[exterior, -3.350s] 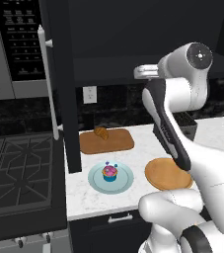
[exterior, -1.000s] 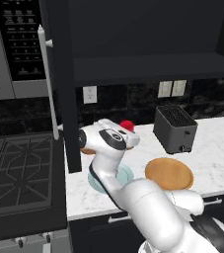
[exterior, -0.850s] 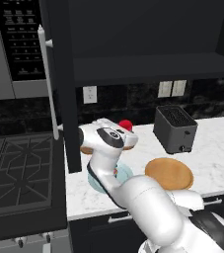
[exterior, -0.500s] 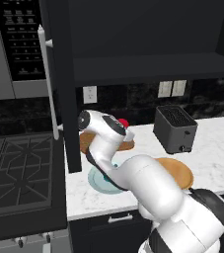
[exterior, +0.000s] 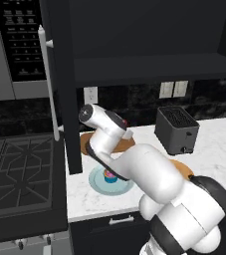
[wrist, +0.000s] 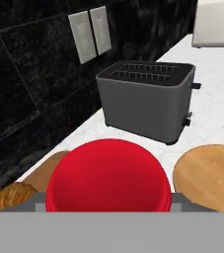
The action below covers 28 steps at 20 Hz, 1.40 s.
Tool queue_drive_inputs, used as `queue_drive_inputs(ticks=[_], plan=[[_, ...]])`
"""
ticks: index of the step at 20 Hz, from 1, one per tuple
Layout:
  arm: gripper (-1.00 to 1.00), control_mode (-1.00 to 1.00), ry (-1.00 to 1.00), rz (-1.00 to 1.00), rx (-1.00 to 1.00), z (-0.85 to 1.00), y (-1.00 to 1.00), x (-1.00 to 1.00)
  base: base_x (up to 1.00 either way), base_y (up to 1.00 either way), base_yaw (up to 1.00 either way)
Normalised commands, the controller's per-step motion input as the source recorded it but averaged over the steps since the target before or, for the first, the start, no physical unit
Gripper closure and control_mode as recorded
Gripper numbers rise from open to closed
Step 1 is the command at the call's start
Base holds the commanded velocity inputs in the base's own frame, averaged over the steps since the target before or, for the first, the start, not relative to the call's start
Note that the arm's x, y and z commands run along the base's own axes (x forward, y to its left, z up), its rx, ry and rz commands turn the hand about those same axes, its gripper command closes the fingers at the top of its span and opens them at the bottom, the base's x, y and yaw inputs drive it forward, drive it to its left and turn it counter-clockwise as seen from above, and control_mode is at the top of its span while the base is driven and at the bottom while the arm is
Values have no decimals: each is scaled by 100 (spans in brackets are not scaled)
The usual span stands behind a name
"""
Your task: From the different types of pastries on the counter, select a croissant and place it on the cutting board. Then retrieve a jar of jam from the cabinet and place it alongside the croissant on the cutting board.
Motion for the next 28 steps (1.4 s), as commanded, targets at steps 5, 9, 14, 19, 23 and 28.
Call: queue_drive_inputs(ticks=[5,9,14,19,23,28], plan=[[100,-100,0,0,-18,-71,42,8,0,0,0],[100,-100,0,0,-6,-45,21,31,0,0,0],[100,-100,0,0,0,-8,1,53,0,0,0],[100,-100,2,0,0,-4,0,48,0,0,0],[100,-100,10,0,0,-47,19,24,0,0,0],[100,-100,6,0,0,-44,20,30,0,0,0]])
